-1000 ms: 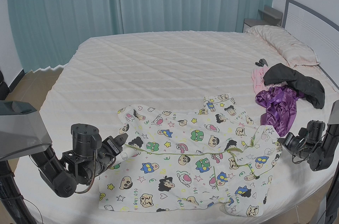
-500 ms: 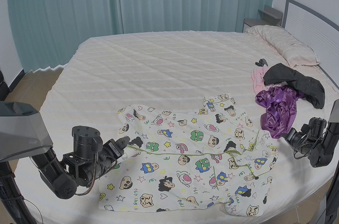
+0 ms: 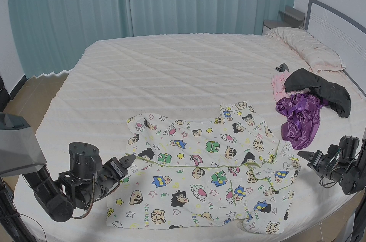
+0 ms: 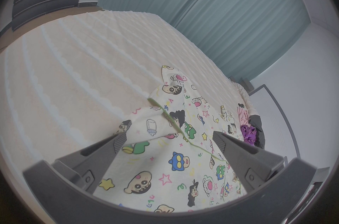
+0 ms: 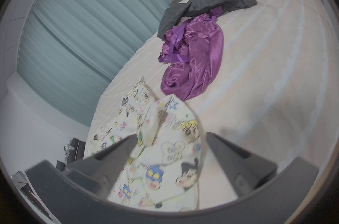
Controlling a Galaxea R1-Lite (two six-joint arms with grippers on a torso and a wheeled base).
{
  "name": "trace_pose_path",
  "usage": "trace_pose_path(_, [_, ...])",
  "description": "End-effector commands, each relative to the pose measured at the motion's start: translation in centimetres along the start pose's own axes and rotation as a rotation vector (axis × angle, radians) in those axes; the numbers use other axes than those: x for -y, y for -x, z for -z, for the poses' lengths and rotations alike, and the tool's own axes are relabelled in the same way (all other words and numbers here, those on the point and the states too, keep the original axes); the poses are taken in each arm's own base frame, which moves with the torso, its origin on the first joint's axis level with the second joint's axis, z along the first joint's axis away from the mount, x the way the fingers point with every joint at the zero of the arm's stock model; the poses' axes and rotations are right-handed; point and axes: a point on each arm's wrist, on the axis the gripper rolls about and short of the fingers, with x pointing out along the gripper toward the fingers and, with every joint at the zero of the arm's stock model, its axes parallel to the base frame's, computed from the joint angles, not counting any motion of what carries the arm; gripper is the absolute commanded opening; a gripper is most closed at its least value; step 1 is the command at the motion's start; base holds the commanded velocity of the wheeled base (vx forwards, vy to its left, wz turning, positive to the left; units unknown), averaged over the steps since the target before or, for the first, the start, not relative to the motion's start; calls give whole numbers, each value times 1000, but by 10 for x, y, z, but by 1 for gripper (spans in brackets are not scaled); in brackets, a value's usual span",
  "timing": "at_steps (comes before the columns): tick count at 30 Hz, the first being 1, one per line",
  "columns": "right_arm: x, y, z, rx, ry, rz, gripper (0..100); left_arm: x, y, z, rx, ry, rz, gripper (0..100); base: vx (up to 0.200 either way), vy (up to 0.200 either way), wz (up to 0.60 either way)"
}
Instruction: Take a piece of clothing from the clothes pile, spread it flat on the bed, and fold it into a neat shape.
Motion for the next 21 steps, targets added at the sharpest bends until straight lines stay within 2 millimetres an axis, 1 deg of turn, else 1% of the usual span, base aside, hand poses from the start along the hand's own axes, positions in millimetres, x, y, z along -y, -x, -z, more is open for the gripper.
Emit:
trace_pose_path(1, [-19, 26, 13, -29, 36, -66, 100, -4, 21, 0, -2, 17, 13, 100, 0, 0, 0])
trace_pose_path(3, [-27, 33, 25, -75, 50, -86, 100, -10, 27, 4, -19, 49, -8, 100, 0, 0, 0])
trace_pose_path(7, [-32, 34, 31, -113, 33, -90, 100, -17, 32, 8, -34, 112, -32, 100, 0, 0, 0])
trace_pose_path(11, [-31, 37, 34, -144, -22, -66, 100, -19, 38, 16, -65, 137, -39, 100, 0, 0, 0])
trace_pose_path(14, [-29, 39, 37, -174, -31, -42, 100, -20, 38, 18, -73, 141, -46, 100, 0, 0, 0])
trace_pose_path(17, [-26, 43, 42, -225, -49, -6, 100, -24, 39, 21, -88, 141, -65, 100, -200, 0, 0])
trace_pose_path(21, [-27, 47, 43, -243, -30, 0, 100, -23, 38, 25, -106, 151, -66, 100, -200, 0, 0])
